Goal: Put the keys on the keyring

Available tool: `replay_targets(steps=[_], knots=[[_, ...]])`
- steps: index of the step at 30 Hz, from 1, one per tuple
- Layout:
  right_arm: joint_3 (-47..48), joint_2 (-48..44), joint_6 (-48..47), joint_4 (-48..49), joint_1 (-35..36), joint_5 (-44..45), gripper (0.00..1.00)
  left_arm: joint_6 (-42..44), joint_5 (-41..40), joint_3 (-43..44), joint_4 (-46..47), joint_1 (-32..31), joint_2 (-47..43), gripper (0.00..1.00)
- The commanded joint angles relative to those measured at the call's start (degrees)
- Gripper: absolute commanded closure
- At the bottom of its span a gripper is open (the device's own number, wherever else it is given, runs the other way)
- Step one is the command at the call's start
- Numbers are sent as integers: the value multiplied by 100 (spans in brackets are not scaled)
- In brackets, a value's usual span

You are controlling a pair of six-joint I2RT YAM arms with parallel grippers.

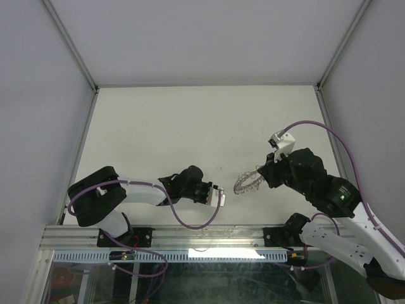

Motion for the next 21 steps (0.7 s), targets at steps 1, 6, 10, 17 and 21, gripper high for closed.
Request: replay_targets(steps=[1,6,10,17,21], knots=[[112,-36,76,508,2,-68,100,-94,-40,78,-482,77,150,79],[107,-29,84,534,2,-105,100,-285,-76,175,-600,79,224,86],[110,-50,94,533,5,-121,100,-350,-150,225,-602,84,224,91],[118,-61,120,525,4,-144,100,-572,-354,420,-617,116,170,100],[122,-85,108,533,2,-153,100,-926,-376,403,-351,242,-70,100]])
